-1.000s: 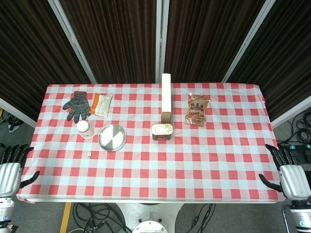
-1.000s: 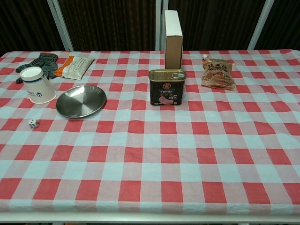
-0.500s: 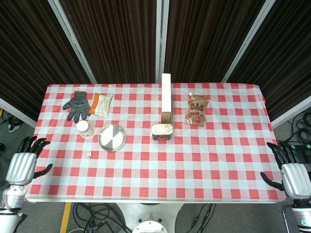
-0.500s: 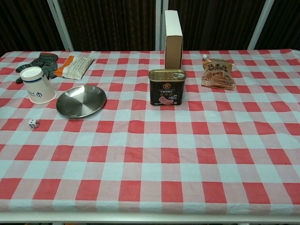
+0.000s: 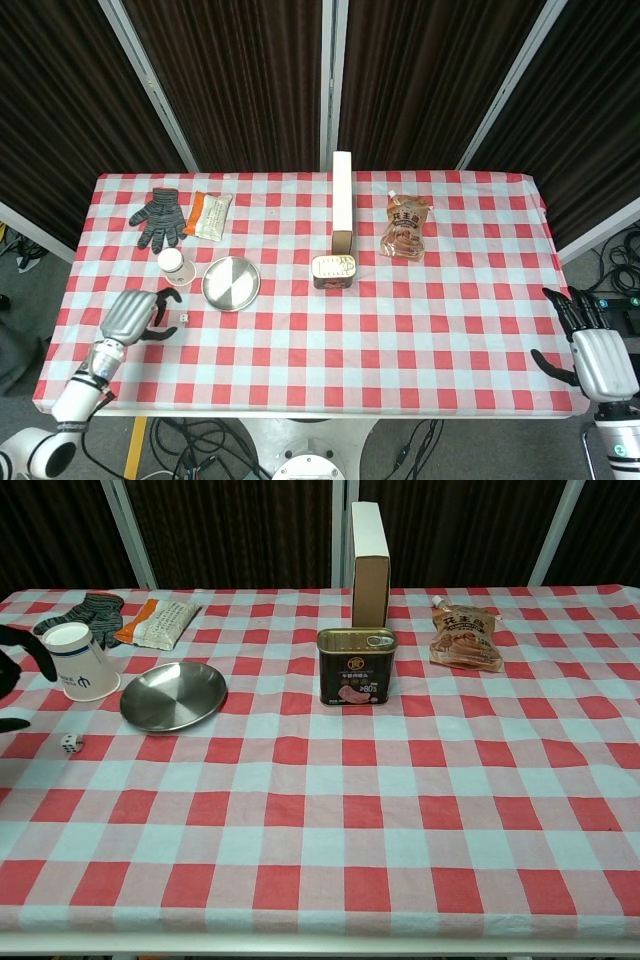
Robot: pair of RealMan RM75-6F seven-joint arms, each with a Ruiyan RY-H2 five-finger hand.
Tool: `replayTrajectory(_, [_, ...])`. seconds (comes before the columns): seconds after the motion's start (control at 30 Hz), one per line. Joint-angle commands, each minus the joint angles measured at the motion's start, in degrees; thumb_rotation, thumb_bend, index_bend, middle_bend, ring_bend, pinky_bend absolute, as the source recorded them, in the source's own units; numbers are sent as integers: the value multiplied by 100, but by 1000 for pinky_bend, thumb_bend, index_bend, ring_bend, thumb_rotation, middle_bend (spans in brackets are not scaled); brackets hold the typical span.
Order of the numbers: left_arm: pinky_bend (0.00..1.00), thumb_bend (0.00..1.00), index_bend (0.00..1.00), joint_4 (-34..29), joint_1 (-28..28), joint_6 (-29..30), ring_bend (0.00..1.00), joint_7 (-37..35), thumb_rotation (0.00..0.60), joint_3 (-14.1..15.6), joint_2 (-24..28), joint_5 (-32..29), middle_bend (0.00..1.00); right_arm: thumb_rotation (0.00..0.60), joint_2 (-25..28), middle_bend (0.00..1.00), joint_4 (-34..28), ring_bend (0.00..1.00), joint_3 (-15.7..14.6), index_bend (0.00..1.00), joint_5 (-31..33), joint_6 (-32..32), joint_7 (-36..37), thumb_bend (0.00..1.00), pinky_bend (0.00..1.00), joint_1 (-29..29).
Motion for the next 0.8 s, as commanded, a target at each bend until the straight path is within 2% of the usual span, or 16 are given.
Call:
replayTrajectory(0.03, [938,213,421,314,-242,-335,817,-235,600,-27,-332,-227,820,600,3,140,-21,0,2,67,7,-21,-25,143,47,15])
replayTrajectory(0.23, [942,231,430,559,-399,-609,836,-160,600,27,-594,-424,843,600,20,140,-50,0,3,68,10,-18,-55,143,48,19])
replayTrajectory(0.53, [942,306,441,1008,-389,-667,842,466,600,68,-884,-902,851,600,-8,141,-19,0,-8,67,54,-81,-13,143,49,36])
replayTrajectory(0.8, [942,335,451,1111,-437,-898,843,155,600,77,-929,-1022,852,600,-29,141,11,0,-7,68,59,-78,29,143,49,41])
